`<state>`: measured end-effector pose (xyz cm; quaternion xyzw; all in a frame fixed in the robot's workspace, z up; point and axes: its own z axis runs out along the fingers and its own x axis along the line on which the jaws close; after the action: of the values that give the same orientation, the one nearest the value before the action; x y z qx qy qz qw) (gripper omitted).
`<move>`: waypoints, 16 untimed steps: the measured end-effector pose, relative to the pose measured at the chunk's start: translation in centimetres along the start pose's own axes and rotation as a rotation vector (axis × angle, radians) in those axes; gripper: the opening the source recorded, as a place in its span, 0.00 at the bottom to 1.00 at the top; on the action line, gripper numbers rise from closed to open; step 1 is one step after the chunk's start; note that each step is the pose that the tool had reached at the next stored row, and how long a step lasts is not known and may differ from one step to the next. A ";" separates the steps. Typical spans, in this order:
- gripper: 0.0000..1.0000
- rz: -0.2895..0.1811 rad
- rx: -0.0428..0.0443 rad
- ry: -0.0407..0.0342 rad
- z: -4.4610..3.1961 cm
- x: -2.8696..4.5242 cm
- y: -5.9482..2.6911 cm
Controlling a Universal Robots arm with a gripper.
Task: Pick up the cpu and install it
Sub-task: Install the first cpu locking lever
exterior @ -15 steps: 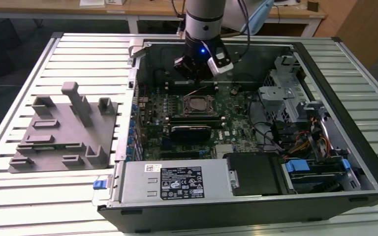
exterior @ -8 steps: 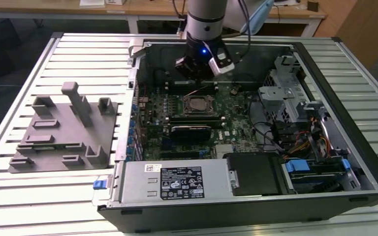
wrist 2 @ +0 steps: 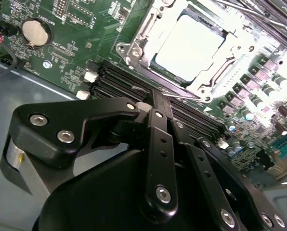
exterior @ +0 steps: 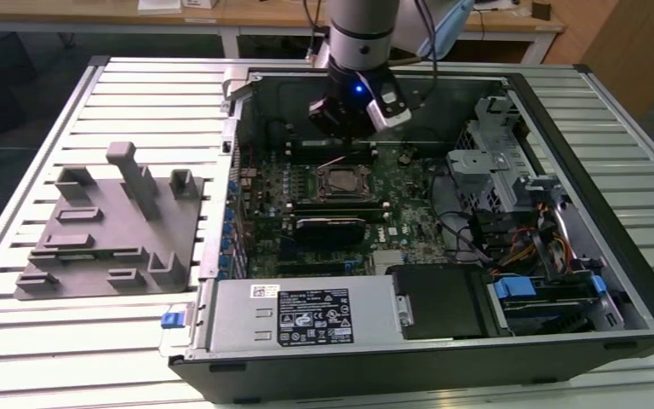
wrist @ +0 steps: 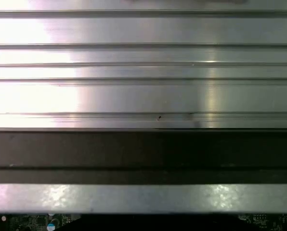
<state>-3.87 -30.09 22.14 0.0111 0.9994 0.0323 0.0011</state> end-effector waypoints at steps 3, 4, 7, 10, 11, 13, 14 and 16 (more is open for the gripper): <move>0.11 0.000 0.0004 0.0001 0.16 -0.26 0.00; 0.11 0.000 0.0010 0.0001 0.22 -0.31 0.00; 0.11 0.000 0.0024 0.0000 0.45 -0.41 -0.01; 0.11 0.000 0.0035 0.0000 0.64 -0.55 -0.02; 0.11 0.000 0.0036 0.0001 0.72 -0.61 -0.03; 0.11 0.000 0.0037 0.0000 0.95 -0.72 -0.04; 0.11 0.000 0.0037 0.0000 1.08 -0.77 -0.05; 0.11 0.000 0.0036 -0.0001 1.30 -0.80 -0.06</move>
<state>-3.07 -30.08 20.84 0.0111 0.9995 0.0305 0.0012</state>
